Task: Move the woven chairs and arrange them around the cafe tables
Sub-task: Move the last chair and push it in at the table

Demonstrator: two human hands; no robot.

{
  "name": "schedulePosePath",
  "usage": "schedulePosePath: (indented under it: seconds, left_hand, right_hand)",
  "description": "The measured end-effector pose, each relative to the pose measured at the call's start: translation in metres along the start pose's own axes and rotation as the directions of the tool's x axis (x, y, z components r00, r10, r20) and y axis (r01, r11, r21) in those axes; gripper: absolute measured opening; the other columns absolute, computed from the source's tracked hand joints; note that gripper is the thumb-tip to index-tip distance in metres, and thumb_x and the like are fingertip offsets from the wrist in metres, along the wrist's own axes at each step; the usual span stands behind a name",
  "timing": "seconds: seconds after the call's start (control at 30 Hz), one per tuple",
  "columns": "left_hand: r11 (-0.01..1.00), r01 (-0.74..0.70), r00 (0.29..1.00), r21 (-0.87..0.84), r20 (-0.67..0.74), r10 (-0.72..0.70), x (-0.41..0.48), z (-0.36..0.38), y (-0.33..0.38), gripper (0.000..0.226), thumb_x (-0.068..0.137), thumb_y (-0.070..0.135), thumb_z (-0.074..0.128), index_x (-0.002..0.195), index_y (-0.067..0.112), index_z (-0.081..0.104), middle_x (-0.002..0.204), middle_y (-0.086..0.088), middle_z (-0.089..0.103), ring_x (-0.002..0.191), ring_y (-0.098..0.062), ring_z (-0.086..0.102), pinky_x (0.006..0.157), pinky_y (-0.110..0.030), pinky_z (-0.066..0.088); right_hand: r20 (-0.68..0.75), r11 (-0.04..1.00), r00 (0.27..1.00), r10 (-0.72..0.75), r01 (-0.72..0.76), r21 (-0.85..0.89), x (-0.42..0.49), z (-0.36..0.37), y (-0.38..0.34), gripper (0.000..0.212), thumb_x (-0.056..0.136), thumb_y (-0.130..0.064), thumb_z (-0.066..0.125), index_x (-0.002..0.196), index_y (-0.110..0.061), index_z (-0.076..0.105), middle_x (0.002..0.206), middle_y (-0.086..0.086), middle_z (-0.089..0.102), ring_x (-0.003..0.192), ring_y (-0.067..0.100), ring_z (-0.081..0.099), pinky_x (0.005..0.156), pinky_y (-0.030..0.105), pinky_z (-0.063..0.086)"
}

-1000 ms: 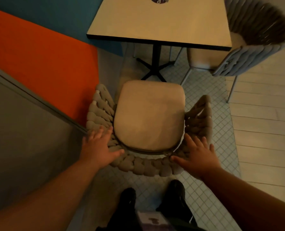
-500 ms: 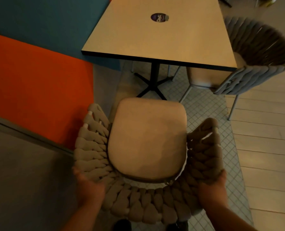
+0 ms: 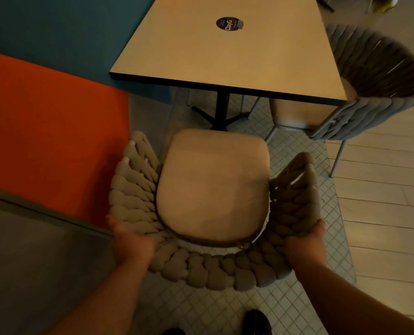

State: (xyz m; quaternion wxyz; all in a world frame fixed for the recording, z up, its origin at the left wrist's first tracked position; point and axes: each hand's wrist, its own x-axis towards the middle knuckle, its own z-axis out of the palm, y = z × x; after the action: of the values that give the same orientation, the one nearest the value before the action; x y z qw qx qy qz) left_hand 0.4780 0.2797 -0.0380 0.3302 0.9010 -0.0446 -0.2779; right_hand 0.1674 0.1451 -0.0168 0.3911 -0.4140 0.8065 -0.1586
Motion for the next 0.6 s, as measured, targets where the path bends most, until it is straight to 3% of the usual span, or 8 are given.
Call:
schedulePosePath:
  seconds: [0.17, 0.4, 0.53, 0.6]
  left_hand:
    - [1.0, -0.025, 0.999, 0.014, -0.028, 0.025, 0.022, 0.017, 0.03, 0.11, 0.091, 0.012, 0.075, 0.168, 0.026, -0.002, 0.153, -0.032, 0.041, 0.13, -0.053, 0.052, 0.107, -0.055, 0.045]
    - [0.993, -0.006, 0.997, 0.115, -0.072, 0.015, 0.041, 0.034, 0.055, 0.108, 0.091, 0.01, 0.072, 0.167, 0.027, -0.004, 0.153, -0.034, 0.04, 0.131, -0.053, 0.052, 0.106, -0.054, 0.046]
    - [0.987, -0.005, 0.996, 0.158, -0.087, 0.018, 0.04, 0.032, 0.054, 0.111, 0.09, 0.01, 0.074, 0.167, 0.023, -0.005, 0.154, -0.034, 0.039, 0.132, -0.052, 0.051, 0.106, -0.053, 0.046]
    - [0.985, -0.022, 0.997, 0.171, -0.071, 0.034, 0.037, 0.027, 0.054, 0.113, 0.089, 0.014, 0.075, 0.167, 0.021, -0.007, 0.153, -0.033, 0.041, 0.132, -0.052, 0.051, 0.106, -0.052, 0.046]
  right_hand:
    - [-0.01, 1.0, 1.0, -0.024, 0.024, 0.005, 0.034, 0.01, -0.025, 0.098, 0.089, 0.003, 0.057, 0.164, -0.036, 0.007, 0.133, 0.017, 0.059, 0.091, 0.028, 0.057, 0.076, 0.048, 0.055]
    - [-0.048, 0.999, 0.998, -0.036, 0.035, -0.016, 0.062, 0.019, -0.043, 0.098, 0.094, 0.0, 0.057, 0.166, -0.035, 0.001, 0.139, 0.022, 0.057, 0.089, 0.026, 0.053, 0.073, 0.043, 0.05]
    - [-0.072, 0.999, 0.997, -0.034, 0.031, -0.041, 0.059, 0.02, -0.042, 0.099, 0.093, -0.001, 0.06, 0.166, -0.033, 0.0, 0.136, 0.024, 0.059, 0.101, 0.037, 0.062, 0.077, 0.045, 0.052]
    - [-0.067, 0.997, 0.997, -0.05, 0.046, -0.055, 0.059, 0.018, -0.041, 0.099, 0.093, -0.001, 0.06, 0.166, -0.032, 0.0, 0.136, 0.024, 0.059, 0.095, 0.034, 0.06, 0.076, 0.045, 0.052]
